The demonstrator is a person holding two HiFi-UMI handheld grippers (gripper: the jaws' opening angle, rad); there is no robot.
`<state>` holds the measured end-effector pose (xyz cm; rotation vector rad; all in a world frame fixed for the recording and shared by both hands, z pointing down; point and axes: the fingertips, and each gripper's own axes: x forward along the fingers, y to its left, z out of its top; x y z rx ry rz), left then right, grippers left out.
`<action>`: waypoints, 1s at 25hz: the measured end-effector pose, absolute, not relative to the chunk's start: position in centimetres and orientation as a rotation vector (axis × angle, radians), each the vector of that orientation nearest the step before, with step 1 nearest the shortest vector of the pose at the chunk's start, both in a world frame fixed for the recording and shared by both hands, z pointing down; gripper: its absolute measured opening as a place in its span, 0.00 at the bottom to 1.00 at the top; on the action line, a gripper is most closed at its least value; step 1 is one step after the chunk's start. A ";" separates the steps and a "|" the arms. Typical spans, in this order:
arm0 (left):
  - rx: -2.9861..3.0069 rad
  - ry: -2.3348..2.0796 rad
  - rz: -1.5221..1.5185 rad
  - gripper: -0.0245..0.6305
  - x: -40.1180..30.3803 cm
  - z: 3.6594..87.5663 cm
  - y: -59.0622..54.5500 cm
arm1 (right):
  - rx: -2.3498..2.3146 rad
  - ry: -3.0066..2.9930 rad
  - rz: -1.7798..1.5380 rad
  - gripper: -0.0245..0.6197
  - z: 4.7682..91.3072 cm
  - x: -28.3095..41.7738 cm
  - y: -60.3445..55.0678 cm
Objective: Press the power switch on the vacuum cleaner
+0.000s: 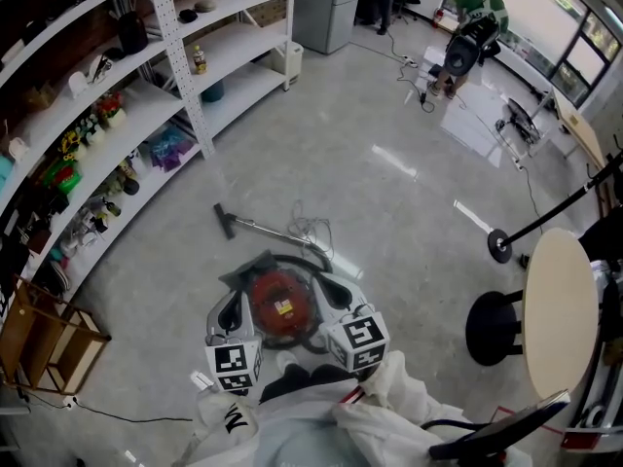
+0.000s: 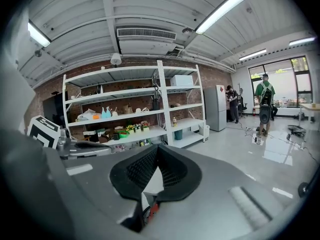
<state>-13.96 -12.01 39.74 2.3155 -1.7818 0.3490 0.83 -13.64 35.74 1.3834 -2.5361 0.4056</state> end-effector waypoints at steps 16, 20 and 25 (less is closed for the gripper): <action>2.361 -1.792 0.410 0.04 -9.7 38.6 -5.0 | 1.368 -2.607 0.417 0.04 35.2 3.9 -6.3; 2.399 -1.775 0.400 0.04 -7.3 38.6 -2.5 | 1.375 -2.618 0.421 0.04 35.8 5.5 -3.0; 2.410 -1.780 0.398 0.04 -5.3 38.3 1.2 | 1.372 -2.626 0.429 0.04 36.3 7.0 0.7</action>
